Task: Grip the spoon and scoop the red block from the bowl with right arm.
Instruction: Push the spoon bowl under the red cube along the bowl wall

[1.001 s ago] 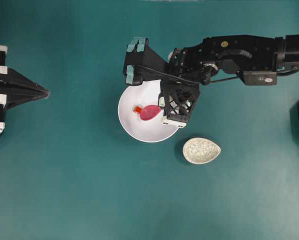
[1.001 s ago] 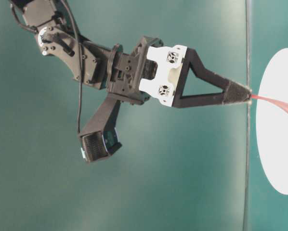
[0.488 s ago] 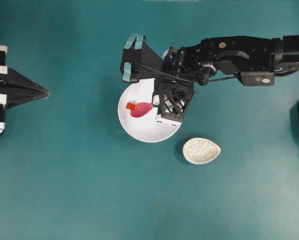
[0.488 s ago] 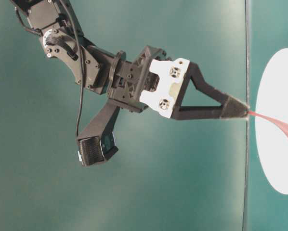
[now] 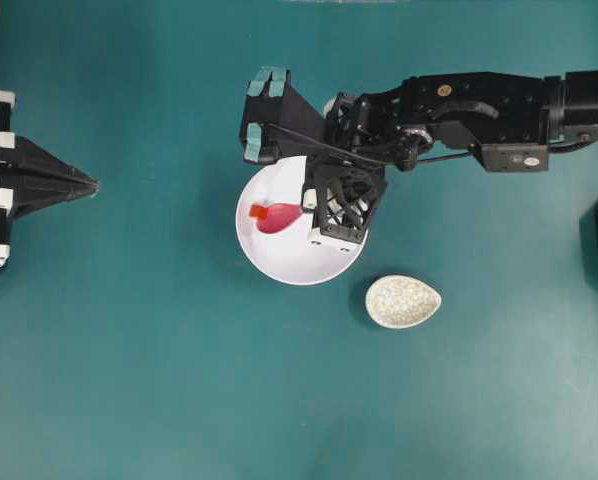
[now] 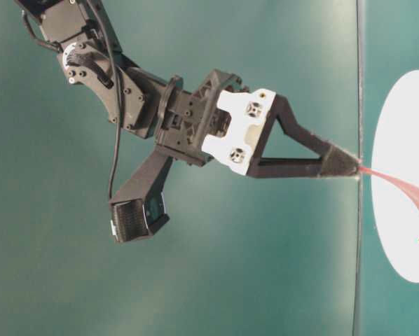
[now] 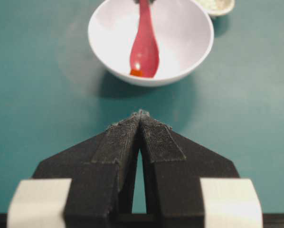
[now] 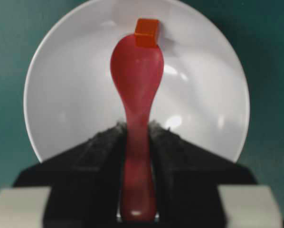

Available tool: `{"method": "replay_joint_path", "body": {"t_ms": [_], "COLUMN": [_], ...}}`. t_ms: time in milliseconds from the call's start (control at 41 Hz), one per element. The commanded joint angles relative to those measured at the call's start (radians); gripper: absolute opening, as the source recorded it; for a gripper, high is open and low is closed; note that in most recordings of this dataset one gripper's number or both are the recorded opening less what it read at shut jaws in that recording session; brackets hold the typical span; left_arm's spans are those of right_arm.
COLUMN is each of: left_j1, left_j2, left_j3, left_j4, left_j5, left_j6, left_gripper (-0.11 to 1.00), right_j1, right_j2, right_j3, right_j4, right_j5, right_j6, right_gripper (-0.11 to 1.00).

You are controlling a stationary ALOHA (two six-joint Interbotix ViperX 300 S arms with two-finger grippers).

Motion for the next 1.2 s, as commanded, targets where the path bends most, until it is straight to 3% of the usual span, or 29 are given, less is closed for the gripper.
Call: {"method": "replay_joint_path", "body": {"t_ms": [0, 1172], "left_j1": [0.003, 0.003], "left_j2": [0.005, 0.005], "left_j3": [-0.020, -0.018], "left_j4": [0.002, 0.002], "left_j5": [-0.009, -0.008], "left_j6": [0.000, 0.000], "left_gripper": [0.00, 0.00], "right_j1": [0.002, 0.002], "right_j2": [-0.021, -0.066], "right_j3": [-0.017, -0.005], "right_j4": [-0.002, -0.002], "right_j5": [-0.009, -0.043], "right_j6": [0.002, 0.003], "right_gripper": [0.24, 0.24]}}
